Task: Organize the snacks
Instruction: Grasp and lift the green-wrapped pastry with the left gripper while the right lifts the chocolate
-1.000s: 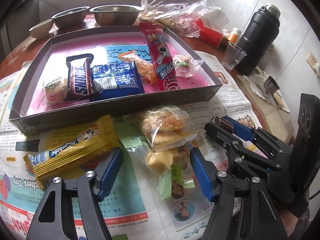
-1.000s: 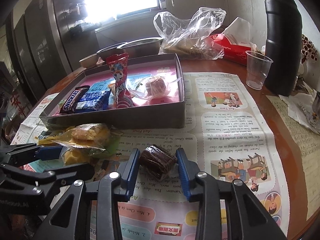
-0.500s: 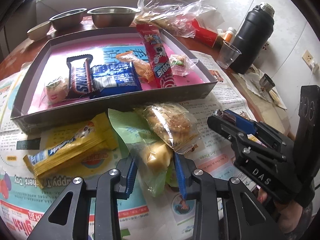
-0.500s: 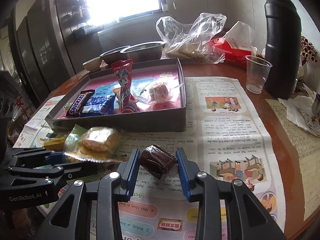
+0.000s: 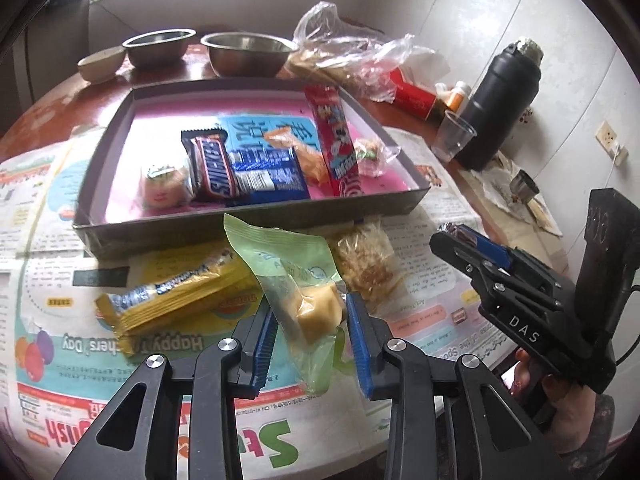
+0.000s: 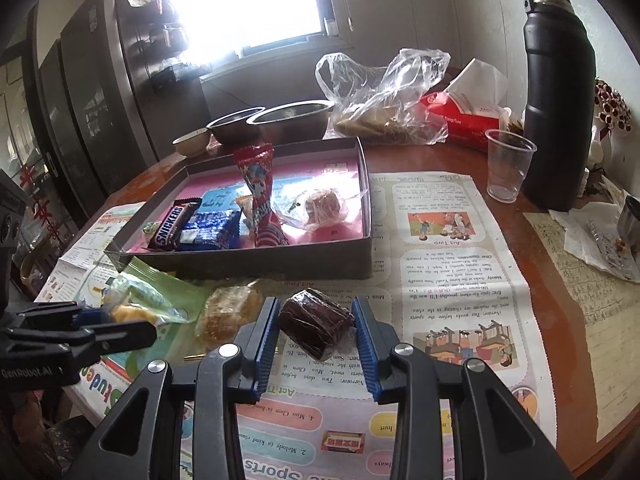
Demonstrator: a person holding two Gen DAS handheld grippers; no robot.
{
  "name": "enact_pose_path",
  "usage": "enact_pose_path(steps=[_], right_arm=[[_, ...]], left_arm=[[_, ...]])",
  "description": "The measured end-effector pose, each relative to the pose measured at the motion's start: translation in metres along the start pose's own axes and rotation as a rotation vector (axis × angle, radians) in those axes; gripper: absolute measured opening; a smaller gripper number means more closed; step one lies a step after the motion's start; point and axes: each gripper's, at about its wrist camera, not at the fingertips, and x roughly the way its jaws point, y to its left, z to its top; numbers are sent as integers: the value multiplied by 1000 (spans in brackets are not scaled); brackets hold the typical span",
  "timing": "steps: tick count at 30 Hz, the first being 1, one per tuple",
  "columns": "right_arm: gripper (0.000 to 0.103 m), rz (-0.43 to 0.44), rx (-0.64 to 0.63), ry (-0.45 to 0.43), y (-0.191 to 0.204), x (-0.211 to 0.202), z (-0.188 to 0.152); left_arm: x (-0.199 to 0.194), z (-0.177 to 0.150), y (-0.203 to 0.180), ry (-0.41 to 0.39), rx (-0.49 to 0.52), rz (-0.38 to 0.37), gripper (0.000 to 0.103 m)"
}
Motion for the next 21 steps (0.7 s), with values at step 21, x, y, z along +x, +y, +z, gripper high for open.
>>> enact_pose_path(steps=[21], right_arm=[[37,19,4,-49,7,-11,12]], left_arm=[[-30,12,29,-94,-81,23,35]])
